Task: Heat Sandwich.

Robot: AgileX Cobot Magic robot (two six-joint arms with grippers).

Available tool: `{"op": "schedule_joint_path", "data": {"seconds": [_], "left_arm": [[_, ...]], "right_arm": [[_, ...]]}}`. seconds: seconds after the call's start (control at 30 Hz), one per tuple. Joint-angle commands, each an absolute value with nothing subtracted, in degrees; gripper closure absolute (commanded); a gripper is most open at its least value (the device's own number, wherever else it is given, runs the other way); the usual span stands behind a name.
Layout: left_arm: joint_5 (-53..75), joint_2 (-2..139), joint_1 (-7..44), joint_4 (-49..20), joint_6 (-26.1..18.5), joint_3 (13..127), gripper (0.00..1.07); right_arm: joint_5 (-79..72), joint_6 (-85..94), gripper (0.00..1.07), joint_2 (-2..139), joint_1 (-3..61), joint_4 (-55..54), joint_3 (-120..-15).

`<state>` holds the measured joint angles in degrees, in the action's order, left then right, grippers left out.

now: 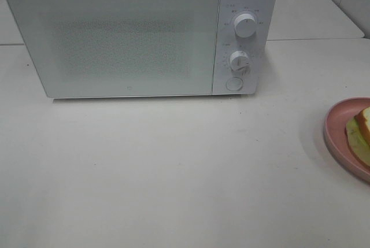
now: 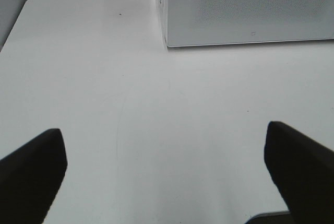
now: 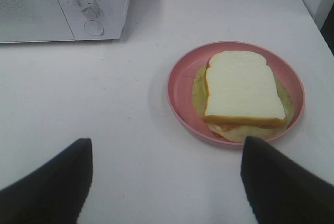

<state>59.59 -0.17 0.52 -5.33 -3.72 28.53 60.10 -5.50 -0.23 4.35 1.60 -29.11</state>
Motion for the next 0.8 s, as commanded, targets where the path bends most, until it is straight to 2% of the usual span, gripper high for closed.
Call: {"op": "schedule_joint_path", "data": {"seconds": [0.03,0.8], "left_arm": [[59.36,-1.66,0.40,-5.16,-3.55,28.36,0.08],[59.36,-1.66,0.40,-5.16,-3.55,28.36,0.08]], "right_arm": [[59.42,-4.93,0.32,-1.38,3.95,1.89,-28.99],[59.42,-4.93,0.32,-1.38,3.95,1.89,-28.99]]}}
